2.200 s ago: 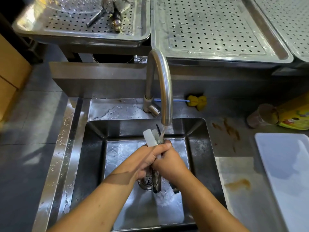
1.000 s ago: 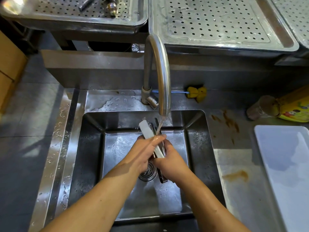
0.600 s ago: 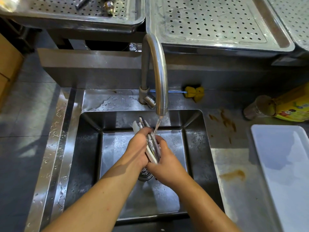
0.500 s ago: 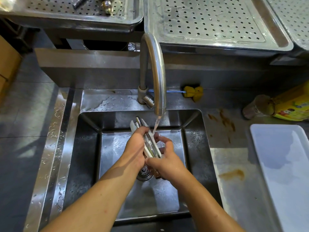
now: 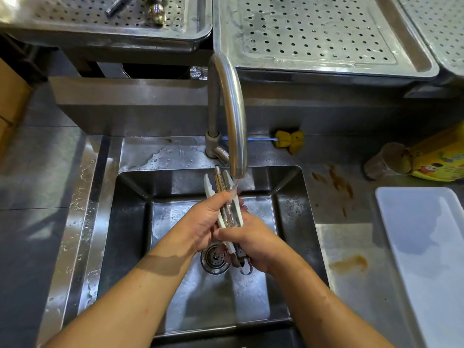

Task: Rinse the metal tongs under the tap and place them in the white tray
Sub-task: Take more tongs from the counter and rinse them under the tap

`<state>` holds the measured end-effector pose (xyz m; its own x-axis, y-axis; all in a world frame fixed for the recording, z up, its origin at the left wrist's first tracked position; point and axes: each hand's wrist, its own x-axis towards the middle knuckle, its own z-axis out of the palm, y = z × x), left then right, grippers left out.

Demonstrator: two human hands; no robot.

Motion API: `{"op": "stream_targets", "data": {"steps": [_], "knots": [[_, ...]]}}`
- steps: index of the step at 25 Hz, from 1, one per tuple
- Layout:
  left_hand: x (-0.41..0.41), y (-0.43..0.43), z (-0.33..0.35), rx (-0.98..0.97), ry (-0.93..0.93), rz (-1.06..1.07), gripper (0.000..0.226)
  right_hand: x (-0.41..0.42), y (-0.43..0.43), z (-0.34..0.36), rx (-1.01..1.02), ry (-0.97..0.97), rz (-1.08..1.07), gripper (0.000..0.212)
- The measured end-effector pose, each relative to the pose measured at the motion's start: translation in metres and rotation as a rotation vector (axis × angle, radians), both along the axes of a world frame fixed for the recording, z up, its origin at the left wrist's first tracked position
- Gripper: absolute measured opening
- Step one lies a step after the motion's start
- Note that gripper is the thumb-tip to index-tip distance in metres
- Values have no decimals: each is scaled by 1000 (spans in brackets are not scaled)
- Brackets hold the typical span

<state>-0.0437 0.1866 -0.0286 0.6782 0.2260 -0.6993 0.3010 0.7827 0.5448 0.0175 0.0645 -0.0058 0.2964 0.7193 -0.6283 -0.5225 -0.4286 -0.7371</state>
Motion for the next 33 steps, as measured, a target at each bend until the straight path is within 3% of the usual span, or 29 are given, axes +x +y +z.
{"op": "stream_targets", "data": {"steps": [2,5,8,10,12,16,19,20,22,25,27,30,31,33], "knots": [[1,0,5,27,27,18,24,-1,2,-3,-48,-63,-38,31],[8,-6,6,128,119,241,44,5,4,-6,-187,-295,-20,35],[14,-17,2,224,153,268,56,3,4,-6,-417,-807,190,38],[16,-19,-1,191,173,268,53,-6,5,-7,-462,-1094,317,43],[15,-13,-3,143,240,305,43,-11,5,-4,-388,-1050,307,40],[13,-3,-3,122,154,268,48,-1,8,9,-259,-522,162,48],[14,-3,0,18,44,194,19,7,8,15,-145,-73,92,48],[14,-3,0,2,17,160,23,8,7,17,-113,26,87,44],[12,-1,-2,38,27,66,31,11,5,18,-111,-21,117,31],[9,-4,8,124,94,49,21,11,4,19,-210,-250,69,25],[9,-10,8,222,140,119,44,4,5,17,-304,-440,68,31],[12,-20,5,290,208,159,74,-14,8,6,-478,-906,288,54],[13,-20,4,265,243,199,72,-19,8,3,-473,-971,286,53],[12,-13,2,126,258,296,57,-21,7,1,-400,-856,226,50]]}}
